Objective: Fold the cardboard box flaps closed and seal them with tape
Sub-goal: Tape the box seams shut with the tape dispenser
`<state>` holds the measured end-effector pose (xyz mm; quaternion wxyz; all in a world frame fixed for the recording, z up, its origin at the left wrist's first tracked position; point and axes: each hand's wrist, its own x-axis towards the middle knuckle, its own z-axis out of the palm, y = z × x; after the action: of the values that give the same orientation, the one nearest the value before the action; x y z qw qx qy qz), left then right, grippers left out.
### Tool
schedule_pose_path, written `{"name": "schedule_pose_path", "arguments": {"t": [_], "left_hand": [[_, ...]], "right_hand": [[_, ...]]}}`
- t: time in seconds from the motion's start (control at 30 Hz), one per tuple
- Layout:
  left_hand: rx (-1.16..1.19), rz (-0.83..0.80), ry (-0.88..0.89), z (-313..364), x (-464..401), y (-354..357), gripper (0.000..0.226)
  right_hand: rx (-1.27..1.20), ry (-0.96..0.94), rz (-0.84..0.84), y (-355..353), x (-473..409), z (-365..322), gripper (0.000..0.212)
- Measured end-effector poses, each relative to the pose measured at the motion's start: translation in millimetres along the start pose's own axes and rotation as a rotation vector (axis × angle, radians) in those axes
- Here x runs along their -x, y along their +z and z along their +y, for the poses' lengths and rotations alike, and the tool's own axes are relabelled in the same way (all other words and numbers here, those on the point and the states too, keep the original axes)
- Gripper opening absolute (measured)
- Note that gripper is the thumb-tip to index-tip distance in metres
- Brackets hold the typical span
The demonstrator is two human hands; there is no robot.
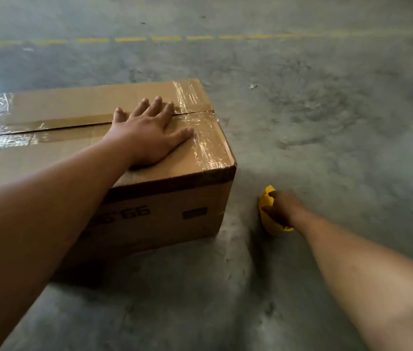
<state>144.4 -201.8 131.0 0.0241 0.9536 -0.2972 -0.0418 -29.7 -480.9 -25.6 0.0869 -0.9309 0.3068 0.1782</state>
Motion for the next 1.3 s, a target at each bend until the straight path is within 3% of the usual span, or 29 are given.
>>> {"name": "schedule_pose_path", "arguments": {"t": [0.13,0.23,0.33,0.47,0.6,0.87,1.03,1.17,1.23,1.3], "left_hand": [[0.001,-0.003,-0.006,-0.6,0.0,-0.7,0.099],[-0.009,-0.005,-0.010,-0.5,0.0,-1.0,0.099],[-0.005,0.009,-0.010,-0.2,0.9,-1.1,0.098],[-0.008,0.010,0.007,1.0,3.4,-1.3,0.090],[0.000,0.013,0.045,1.0,3.6,-3.7,0.081],[0.060,0.222,-0.017,5.7,17.2,-7.4,0.072],[0.030,0.060,0.001,-27.8,25.2,-14.4,0.083],[0.036,0.050,-0.077,-80.1,51.4,-16.4,0.085],[0.056,0.072,-0.105,-110.1,66.5,-18.4,0.084],[0.096,0.105,-0.155,-141.8,83.7,-20.7,0.081]], "right_hand": [[-0.135,0.060,0.032,23.1,-9.7,0.6,0.045],[-0.241,0.065,0.009,39.8,-13.3,3.7,0.059],[-0.185,0.042,-0.033,47.8,-17.3,5.2,0.073],[-0.115,0.029,0.039,27.9,-2.6,-4.8,0.054],[-0.238,0.078,0.017,2.4,1.6,-4.8,0.050],[-0.464,-0.060,0.416,-111.1,26.9,-51.8,0.060],[-0.626,-0.210,0.632,-185.6,51.0,-87.4,0.057],[-0.814,-0.438,0.541,-220.7,65.6,-135.3,0.063],[-0.913,-0.538,0.443,-225.8,74.9,-166.3,0.047],[-0.926,-0.621,0.339,-226.5,83.3,-200.2,0.044]]}}
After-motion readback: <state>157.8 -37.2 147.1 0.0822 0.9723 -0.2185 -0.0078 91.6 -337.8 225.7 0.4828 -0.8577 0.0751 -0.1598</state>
